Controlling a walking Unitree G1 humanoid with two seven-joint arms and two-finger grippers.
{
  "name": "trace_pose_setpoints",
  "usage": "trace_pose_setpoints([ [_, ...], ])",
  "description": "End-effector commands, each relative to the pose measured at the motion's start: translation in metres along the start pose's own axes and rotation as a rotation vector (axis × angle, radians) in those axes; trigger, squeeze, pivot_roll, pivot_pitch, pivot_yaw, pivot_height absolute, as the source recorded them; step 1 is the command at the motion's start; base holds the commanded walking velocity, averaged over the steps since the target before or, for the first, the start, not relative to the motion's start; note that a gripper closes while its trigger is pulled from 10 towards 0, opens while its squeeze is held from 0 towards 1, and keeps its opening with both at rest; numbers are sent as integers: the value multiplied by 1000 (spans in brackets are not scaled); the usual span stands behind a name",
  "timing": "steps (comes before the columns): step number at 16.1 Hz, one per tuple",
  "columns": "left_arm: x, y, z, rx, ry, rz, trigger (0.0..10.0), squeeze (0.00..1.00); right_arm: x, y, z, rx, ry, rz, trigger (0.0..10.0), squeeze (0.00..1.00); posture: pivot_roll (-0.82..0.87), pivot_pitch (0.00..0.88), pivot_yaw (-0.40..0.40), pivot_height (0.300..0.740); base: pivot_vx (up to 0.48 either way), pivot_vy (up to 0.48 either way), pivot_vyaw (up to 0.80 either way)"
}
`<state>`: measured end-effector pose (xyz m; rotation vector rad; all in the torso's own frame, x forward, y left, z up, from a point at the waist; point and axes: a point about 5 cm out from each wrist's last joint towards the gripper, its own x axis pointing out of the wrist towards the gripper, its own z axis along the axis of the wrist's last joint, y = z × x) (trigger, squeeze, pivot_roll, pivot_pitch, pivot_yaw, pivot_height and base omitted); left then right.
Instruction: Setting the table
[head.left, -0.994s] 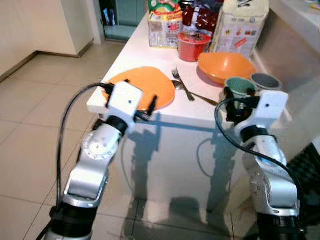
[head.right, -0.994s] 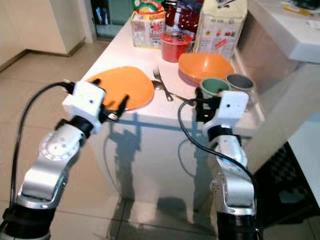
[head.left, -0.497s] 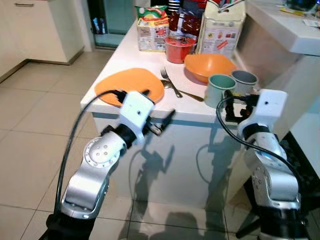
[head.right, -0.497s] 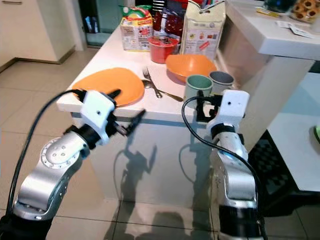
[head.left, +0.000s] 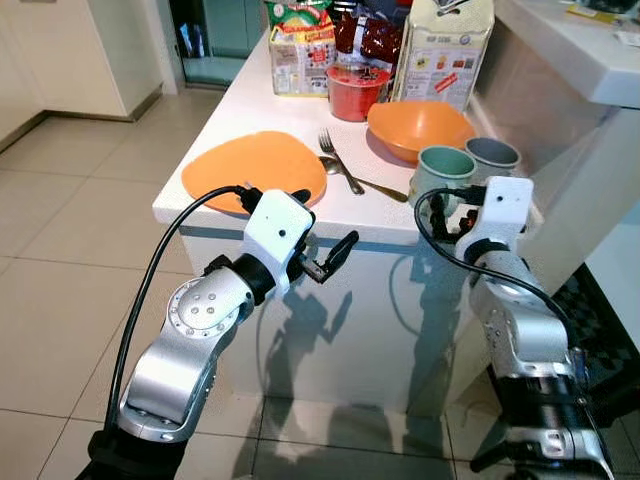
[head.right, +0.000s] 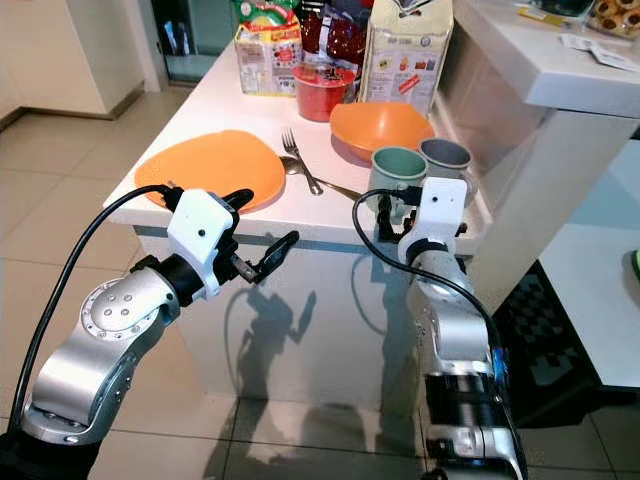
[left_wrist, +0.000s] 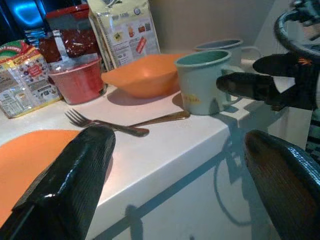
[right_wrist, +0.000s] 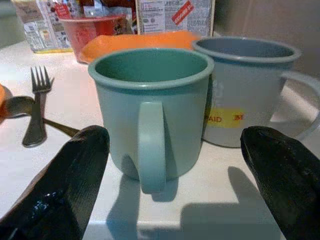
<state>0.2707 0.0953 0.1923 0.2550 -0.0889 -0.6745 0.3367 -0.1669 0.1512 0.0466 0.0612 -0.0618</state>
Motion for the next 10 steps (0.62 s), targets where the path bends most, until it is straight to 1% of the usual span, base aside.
trace_pose_setpoints([
  [1, 0, -2, 4, 2, -14, -18, 10000, 0, 3, -2, 4, 0, -17, -9, 10000, 0, 29, 0, -44, 740, 0, 0, 0],
  [5, 1, -3, 5, -1, -13, -17, 10000, 0, 11, 4, 2, 43, -33, 50, 10000, 0, 27, 0, -46, 740, 0, 0, 0],
  [8, 1, -3, 5, -1, -11, -17, 10000, 0, 17, 5, -2, 42, -24, 62, 10000, 0, 29, 0, -46, 740, 0, 0, 0],
  [9, 1, -3, 5, -1, -10, -17, 10000, 0, 21, 5, -2, 72, -26, 72, 9412, 0, 31, 0, -48, 740, 0, 0, 0],
  [10, 0, -3, 5, 0, -10, -16, 10000, 0, 22, 6, -1, 83, -34, 82, 4157, 0, 31, 0, -48, 740, 0, 0, 0],
])
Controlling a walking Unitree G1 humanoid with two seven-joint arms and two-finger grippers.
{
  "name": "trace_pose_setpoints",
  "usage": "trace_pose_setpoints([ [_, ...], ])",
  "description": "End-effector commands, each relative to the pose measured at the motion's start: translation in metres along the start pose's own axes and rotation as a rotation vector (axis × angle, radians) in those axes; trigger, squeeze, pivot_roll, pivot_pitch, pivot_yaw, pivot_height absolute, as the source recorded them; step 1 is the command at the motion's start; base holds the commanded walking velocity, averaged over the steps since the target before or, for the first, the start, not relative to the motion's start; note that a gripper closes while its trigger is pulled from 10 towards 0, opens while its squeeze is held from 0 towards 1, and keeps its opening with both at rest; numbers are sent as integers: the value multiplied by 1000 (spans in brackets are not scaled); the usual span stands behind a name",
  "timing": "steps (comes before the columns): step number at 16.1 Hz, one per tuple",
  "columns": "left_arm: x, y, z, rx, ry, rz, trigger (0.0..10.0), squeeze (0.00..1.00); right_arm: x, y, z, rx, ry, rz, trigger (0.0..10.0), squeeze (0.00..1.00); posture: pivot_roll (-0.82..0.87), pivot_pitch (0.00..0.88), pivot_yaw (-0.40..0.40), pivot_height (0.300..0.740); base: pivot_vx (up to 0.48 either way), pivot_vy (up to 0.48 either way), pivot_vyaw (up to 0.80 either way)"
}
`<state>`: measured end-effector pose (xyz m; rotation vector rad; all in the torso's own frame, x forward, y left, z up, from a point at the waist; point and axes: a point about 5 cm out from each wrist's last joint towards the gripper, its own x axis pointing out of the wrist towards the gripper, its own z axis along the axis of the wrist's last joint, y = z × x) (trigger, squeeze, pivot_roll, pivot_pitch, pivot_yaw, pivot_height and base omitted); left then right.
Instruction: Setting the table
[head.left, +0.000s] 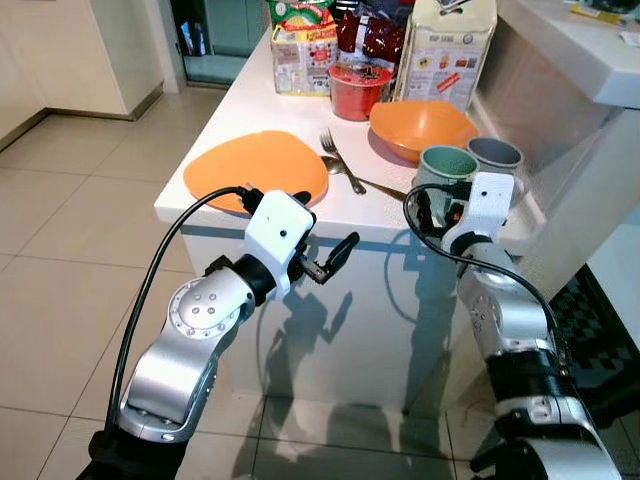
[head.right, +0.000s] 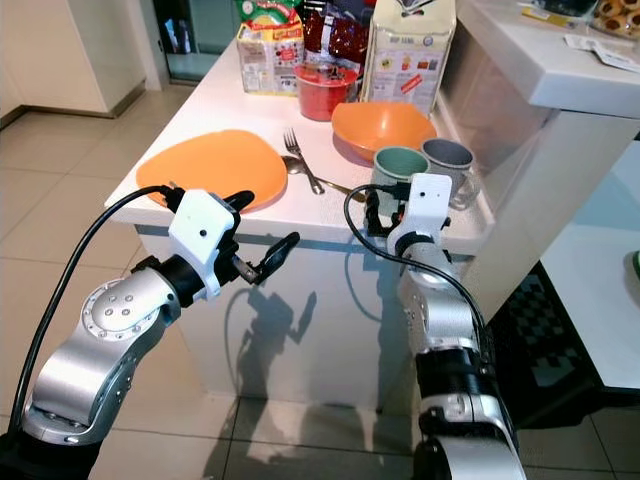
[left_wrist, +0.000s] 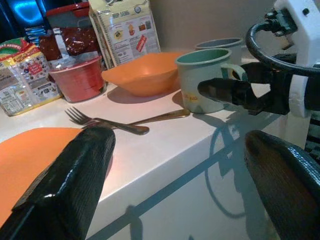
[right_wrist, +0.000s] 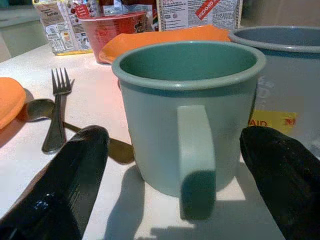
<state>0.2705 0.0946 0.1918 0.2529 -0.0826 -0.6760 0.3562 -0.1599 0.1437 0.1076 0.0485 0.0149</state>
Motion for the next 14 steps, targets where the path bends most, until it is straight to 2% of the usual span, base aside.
trace_pose_setpoints([
  [1, 0, -2, 5, 4, -15, -14, 10000, 0, 3, -1, 6, 26, -28, 7, 4157, 0, 31, 0, -48, 740, 0, 0, 0],
  [2, 0, -2, 5, 7, -12, -15, 10000, 0, 5, 0, 6, 28, -32, 17, 0, 0, 33, 0, -52, 740, 0, 0, 0],
  [14, 0, -3, 3, 19, 9, -14, 10000, 0, 6, -2, 4, 79, -52, 27, 0, 0, 45, 0, -63, 740, 0, 0, 0],
])
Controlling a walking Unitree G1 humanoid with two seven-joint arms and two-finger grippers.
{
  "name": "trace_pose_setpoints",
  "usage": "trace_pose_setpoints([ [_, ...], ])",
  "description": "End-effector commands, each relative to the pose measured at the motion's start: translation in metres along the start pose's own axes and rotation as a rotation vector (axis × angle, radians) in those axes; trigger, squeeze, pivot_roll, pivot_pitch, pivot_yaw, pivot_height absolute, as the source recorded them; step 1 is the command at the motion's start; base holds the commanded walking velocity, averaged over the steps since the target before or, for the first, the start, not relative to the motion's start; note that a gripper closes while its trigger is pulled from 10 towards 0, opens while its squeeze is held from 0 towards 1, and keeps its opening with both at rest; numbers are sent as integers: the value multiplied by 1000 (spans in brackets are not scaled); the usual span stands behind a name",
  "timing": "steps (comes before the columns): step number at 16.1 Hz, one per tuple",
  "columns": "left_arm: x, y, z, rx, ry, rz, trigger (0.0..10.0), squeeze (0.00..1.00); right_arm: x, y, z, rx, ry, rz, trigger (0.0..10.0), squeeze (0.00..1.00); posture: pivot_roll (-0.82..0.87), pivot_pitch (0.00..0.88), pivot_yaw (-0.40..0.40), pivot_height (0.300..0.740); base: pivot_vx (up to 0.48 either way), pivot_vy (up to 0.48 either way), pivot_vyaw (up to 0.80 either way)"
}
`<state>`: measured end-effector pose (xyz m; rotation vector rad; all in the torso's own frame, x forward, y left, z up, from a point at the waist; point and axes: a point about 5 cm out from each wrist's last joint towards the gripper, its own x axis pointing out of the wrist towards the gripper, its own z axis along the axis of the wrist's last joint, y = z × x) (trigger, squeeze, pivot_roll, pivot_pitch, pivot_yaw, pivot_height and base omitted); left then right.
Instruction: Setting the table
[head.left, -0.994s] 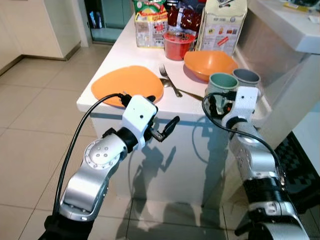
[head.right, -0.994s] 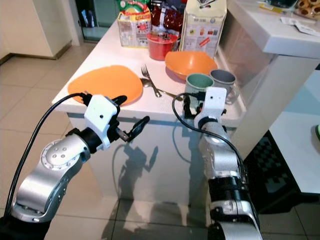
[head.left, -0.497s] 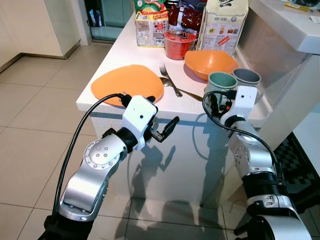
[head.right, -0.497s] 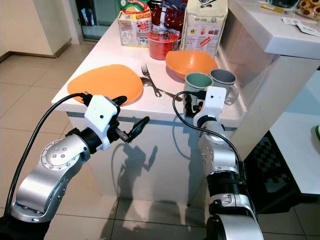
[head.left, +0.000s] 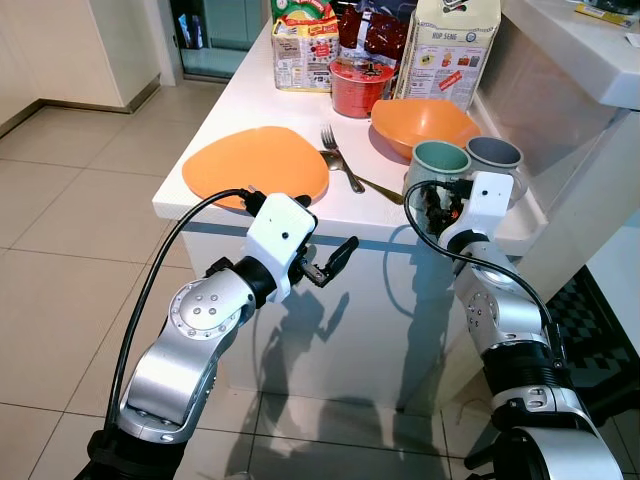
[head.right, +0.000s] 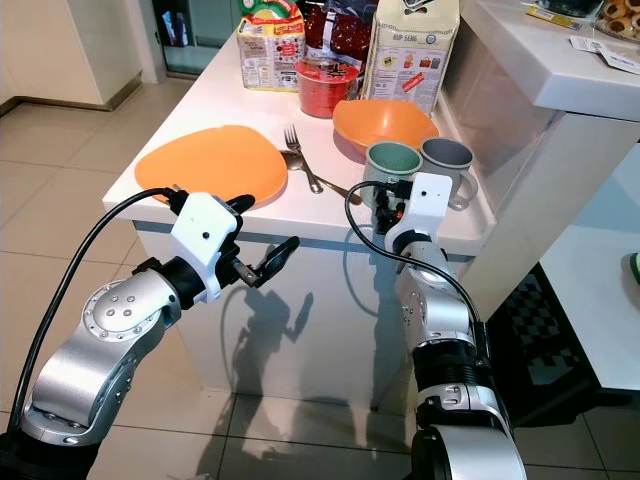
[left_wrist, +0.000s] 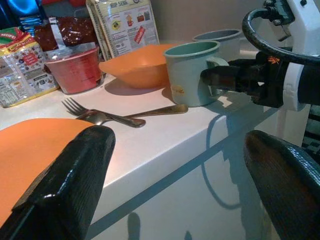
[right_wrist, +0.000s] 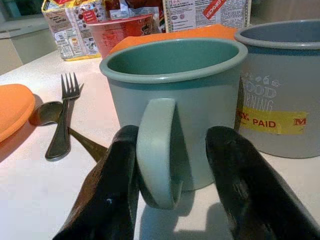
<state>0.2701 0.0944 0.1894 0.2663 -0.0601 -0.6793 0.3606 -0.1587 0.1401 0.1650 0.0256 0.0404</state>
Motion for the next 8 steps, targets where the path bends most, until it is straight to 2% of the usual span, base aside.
trace_pose_setpoints([
  [1, 0, -3, 5, 13, -16, -10, 10000, 0, 2, -2, 7, 25, -31, -2, 0, 0, 45, 0, -63, 740, 0, 0, 0],
  [4, 1, -3, 5, 14, -15, -12, 10000, 0, 1, -2, 6, 30, -33, 2, 0, 0, 45, 0, -63, 740, 0, 0, 0],
  [8, 0, 3, 6, 22, -6, 37, 10000, 0, -6, 6, 19, 26, -97, 48, 0, 0, 39, 0, -55, 740, 0, 0, 0],
])
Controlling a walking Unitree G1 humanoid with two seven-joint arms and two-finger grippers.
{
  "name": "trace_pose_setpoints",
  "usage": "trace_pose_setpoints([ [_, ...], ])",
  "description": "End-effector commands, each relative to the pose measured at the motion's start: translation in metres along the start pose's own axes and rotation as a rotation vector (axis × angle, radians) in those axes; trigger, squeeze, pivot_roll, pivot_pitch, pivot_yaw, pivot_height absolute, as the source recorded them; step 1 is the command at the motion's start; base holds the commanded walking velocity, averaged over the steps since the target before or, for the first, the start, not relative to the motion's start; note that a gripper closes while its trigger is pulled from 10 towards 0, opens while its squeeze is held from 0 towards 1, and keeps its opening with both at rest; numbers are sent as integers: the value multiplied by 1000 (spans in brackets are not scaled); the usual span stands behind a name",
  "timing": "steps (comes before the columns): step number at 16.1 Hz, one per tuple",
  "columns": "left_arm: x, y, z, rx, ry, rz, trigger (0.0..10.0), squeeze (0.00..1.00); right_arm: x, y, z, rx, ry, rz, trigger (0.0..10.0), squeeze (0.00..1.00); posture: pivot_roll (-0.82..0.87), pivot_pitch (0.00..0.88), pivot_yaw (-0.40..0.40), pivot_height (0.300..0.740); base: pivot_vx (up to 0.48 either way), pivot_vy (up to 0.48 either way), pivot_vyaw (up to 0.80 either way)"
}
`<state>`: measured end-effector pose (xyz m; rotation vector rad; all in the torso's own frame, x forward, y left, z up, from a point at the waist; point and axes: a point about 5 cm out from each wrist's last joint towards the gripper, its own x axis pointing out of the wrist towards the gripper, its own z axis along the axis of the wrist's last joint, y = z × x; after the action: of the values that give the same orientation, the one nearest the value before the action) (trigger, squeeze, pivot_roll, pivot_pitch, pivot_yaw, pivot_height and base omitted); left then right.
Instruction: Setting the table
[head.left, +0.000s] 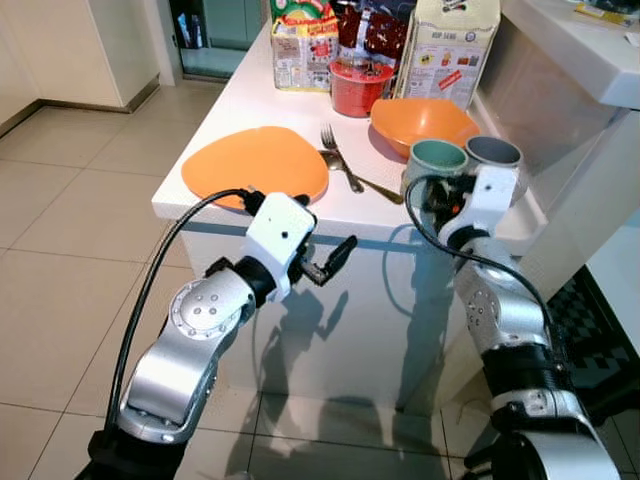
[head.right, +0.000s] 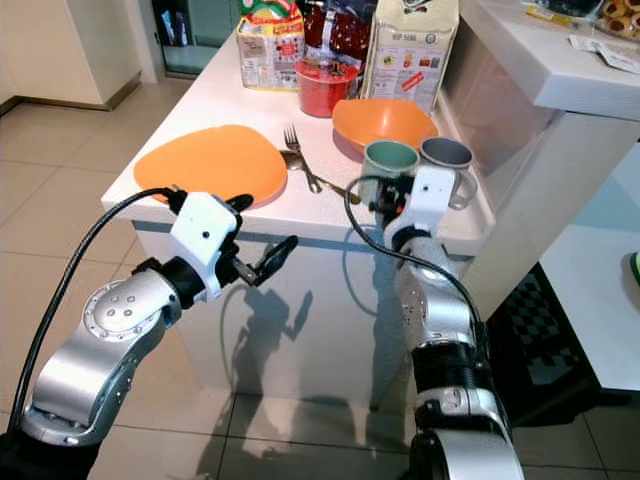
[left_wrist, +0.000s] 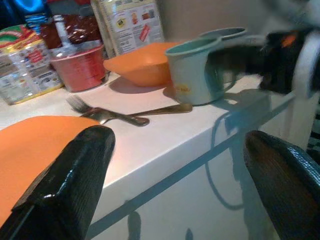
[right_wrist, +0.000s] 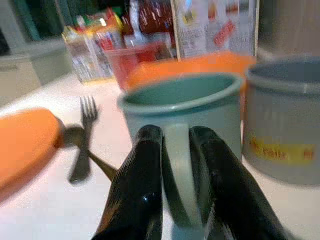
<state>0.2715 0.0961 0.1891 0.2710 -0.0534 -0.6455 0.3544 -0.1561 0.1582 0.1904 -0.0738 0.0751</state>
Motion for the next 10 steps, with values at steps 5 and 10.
trace_pose_setpoints([
  [5, 0, 20, 11, 18, -50, 174, 10000, 0, -34, 10, 26, 18, -113, 59, 0, 0, 25, 0, -47, 740, 0, 0, 0],
  [10, -1, 28, 12, 33, -59, 285, 10000, 0, -51, 18, 35, 26, -169, 99, 0, 0, 28, 0, -54, 740, 0, 0, 0],
])
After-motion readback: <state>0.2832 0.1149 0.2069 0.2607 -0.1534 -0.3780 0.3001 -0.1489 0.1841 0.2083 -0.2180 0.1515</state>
